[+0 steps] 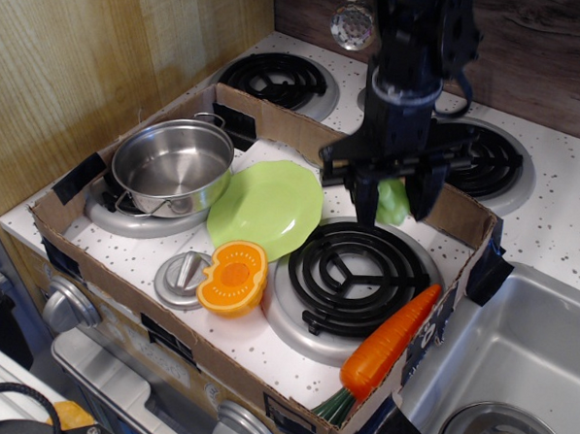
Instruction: Take broccoli out of pan
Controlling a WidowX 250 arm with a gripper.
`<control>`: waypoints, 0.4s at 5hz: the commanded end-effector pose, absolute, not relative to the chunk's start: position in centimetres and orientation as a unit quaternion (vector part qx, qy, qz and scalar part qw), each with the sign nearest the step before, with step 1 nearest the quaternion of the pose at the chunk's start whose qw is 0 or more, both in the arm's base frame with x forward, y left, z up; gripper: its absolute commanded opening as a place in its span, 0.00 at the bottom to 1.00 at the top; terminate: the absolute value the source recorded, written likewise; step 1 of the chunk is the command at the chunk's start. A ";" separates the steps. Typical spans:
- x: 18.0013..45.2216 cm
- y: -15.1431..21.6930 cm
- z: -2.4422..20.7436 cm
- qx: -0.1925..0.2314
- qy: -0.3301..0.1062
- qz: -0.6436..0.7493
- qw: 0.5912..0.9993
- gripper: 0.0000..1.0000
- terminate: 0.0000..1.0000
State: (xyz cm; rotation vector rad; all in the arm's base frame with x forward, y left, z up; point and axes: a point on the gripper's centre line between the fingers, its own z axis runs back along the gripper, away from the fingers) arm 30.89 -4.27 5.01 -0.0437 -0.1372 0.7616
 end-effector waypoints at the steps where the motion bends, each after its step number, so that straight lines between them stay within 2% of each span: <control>1: 30.6 -4.4 3.5 -0.071 -0.099 0.386 0.914 0.00 0.00; 2: 30.6 -4.2 3.6 -0.072 -0.097 0.378 0.918 1.00 0.00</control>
